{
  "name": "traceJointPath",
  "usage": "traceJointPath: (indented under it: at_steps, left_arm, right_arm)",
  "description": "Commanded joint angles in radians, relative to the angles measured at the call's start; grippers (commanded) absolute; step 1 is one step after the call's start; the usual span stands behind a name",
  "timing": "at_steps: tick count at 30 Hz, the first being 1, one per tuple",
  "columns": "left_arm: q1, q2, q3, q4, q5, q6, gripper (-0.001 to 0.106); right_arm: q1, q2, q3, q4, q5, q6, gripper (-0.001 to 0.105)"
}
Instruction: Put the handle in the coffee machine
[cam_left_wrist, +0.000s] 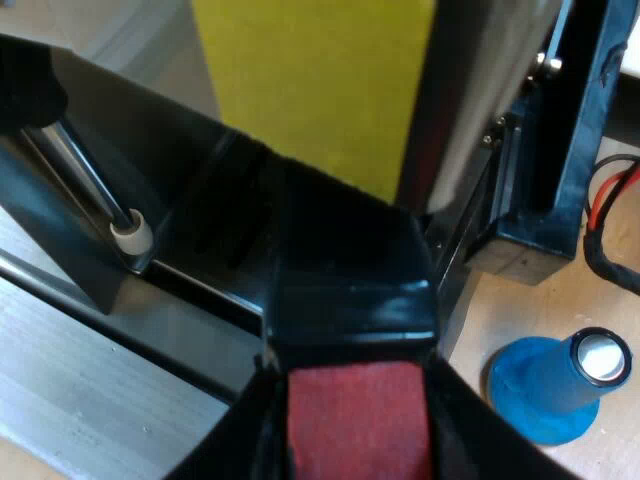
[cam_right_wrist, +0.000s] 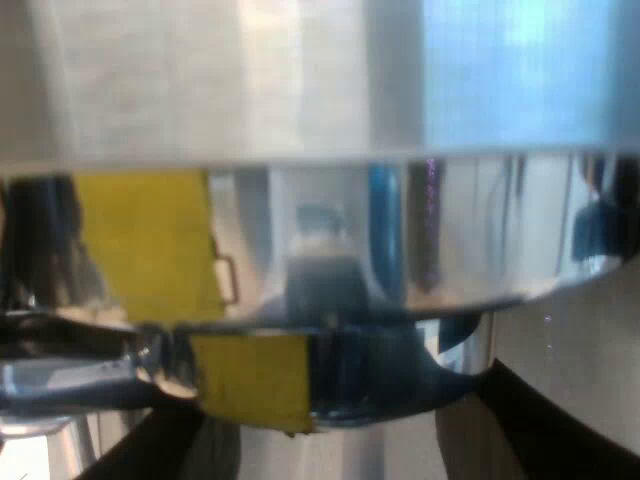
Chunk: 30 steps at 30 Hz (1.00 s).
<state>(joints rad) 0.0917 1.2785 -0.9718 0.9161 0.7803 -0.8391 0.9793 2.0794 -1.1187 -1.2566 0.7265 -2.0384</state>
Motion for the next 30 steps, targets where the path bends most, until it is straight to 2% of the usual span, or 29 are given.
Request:
traceJointPath:
  at_steps: [1,20,26,30]
  left_arm:
    - [0.0,-0.03,-0.042,-0.055,0.114,-0.019,0.0]
    - [0.0,-0.03,-0.042,-0.055,0.106,-0.019,0.0]
    - [0.0,-0.03,-0.042,-0.055,0.067,-0.019,0.0]
    - [0.0,-0.03,-0.042,-0.055,0.064,-0.019,0.0]
  right_arm:
    - [-0.008,-0.011,-0.014,-0.048,-0.014,-0.007,0.047]
    - [-0.01,-0.011,-0.014,-0.072,-0.014,-0.007,0.047]
    - [-0.01,-0.011,-0.014,-0.072,-0.014,-0.007,0.047]
    - [-0.01,-0.011,-0.014,-0.072,-0.014,-0.007,0.047]
